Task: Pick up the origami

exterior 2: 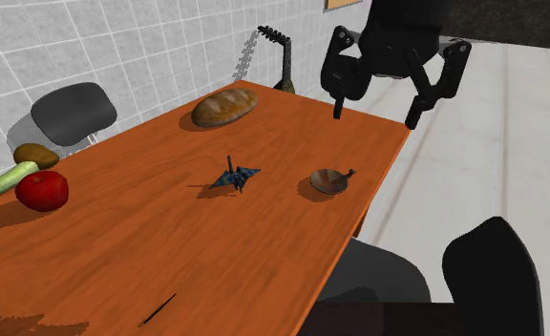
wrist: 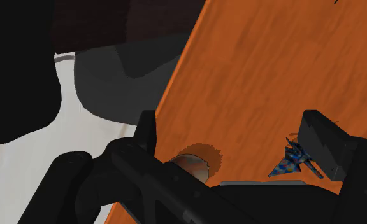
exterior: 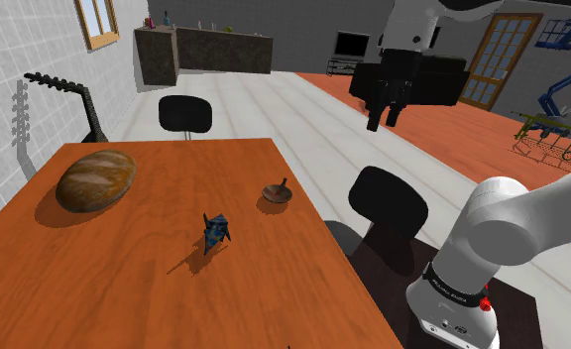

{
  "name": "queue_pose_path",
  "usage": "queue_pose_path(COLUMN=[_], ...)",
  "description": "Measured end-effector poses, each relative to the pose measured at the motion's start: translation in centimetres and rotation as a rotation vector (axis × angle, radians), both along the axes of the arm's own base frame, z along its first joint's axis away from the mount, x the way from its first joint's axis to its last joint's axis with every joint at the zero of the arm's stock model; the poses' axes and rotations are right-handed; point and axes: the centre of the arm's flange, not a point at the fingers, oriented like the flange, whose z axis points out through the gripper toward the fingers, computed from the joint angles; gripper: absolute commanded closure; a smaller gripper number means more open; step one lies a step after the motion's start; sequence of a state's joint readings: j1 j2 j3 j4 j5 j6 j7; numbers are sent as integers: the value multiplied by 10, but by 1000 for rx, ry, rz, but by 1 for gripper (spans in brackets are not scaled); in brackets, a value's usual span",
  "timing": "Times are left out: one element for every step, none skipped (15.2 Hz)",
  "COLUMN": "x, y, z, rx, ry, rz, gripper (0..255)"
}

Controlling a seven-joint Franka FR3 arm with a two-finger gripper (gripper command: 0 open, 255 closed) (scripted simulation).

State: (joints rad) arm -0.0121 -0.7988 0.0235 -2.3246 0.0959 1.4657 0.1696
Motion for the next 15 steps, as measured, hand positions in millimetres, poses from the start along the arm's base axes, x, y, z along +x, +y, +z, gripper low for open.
queue_pose_path(x=[0, 4, 9, 13, 18, 25, 33, 39, 47, 54, 59, 68, 77, 84, 88], y=[0, 3, 10, 19, 23, 34, 41, 49, 58, 67, 72, 80, 84, 92, 102], z=[0, -3, -10, -16, -24, -31, -40, -46, -54, -64, -70, -78, -87, -95, -105], rx=[0, 0, -1, -1, -2, -2, -3, -3, -3, -4, -4, -5, -5, -6, -7], ry=[0, 1, 2, 4, 5, 7, 8, 9, 11, 12, 13, 15, 16, 18, 20], rz=[0, -8, -19, -32, -47, -62, -79, -95, -111, -127, -144, -160, -177, -193, -208], gripper=[0, 0, 0, 0, 0, 0, 0, 0, 0, 0, 0, 0, 0, 0, 0])
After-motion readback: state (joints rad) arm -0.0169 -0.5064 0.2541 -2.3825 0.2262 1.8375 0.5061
